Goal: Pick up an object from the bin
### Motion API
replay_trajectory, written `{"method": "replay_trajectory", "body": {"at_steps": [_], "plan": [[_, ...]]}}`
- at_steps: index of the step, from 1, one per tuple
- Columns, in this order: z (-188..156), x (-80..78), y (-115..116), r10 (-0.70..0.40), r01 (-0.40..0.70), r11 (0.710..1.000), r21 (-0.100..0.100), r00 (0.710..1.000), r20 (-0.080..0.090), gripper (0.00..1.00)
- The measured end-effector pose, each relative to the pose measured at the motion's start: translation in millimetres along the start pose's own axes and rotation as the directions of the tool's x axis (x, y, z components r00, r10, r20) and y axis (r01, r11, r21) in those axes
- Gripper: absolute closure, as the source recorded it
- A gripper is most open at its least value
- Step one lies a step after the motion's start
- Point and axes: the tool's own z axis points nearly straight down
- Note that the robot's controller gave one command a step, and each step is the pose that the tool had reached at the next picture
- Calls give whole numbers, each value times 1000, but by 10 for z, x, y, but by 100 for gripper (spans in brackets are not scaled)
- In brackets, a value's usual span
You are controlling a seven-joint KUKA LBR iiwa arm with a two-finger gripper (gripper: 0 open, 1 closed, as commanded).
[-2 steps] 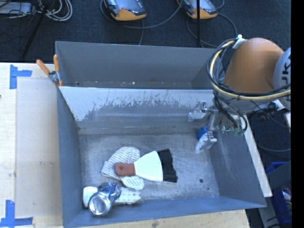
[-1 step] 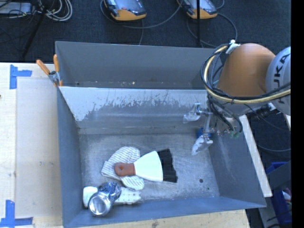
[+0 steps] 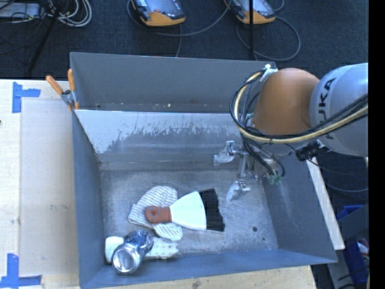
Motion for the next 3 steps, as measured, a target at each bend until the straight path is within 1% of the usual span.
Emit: {"method": "replay_trajectory", "body": {"at_steps": [1, 2, 3], "plan": [[742, 339, 171, 36, -36, 999, -2, 999, -11, 100], [741, 338, 172, 35, -35, 999, -2, 999, -10, 100], [359, 322, 117, 23, -23, 1000, -1, 1000, -4, 100]]}}
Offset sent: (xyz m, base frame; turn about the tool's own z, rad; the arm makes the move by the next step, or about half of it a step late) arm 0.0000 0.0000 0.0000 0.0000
